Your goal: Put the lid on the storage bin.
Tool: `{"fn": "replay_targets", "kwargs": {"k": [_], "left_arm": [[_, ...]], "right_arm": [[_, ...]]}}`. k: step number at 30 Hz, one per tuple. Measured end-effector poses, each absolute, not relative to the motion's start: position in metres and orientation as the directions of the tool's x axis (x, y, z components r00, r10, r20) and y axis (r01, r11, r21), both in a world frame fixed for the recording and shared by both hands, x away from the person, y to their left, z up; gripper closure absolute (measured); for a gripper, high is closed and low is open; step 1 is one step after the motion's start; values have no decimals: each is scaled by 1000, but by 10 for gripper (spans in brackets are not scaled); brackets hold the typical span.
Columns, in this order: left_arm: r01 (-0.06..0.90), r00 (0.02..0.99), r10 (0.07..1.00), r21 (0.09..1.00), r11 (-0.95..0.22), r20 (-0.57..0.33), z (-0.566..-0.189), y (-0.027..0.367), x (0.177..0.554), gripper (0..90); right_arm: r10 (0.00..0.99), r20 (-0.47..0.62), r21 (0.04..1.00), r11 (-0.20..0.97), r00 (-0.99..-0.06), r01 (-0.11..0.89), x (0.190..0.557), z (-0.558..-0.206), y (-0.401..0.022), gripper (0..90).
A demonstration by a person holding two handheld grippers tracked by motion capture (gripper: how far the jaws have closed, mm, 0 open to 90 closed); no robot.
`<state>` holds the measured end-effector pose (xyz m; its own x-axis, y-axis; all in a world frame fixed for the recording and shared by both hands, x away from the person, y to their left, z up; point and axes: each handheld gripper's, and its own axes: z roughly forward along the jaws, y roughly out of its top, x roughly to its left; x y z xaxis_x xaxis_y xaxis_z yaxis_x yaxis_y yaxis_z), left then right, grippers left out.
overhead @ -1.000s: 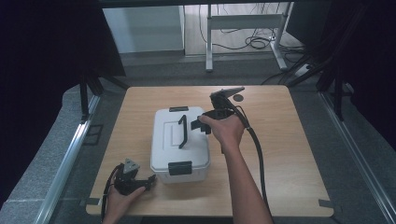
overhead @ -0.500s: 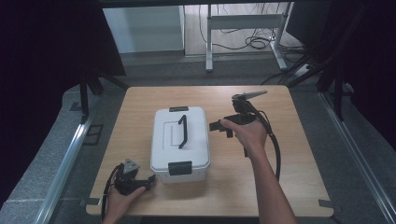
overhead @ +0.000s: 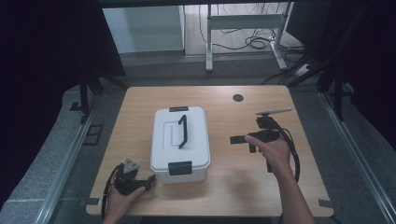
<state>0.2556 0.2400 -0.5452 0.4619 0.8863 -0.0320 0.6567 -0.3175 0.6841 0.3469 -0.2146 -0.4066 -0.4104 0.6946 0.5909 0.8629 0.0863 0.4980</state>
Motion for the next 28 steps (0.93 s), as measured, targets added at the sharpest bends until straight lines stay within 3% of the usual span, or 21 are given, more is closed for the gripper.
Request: {"fn": "replay_targets", "kwargs": {"k": [17, 28], "left_arm": [[656, 463, 886, 684, -318, -32, -545, 240, 256, 120], [659, 456, 890, 683, -314, -31, -545, 239, 255, 120]], "right_arm": [[682, 574, 544, 96, -453, 834, 307, -479, -281, 349], [657, 516, 657, 108, -549, 746, 298, -483, -285, 276]]}}
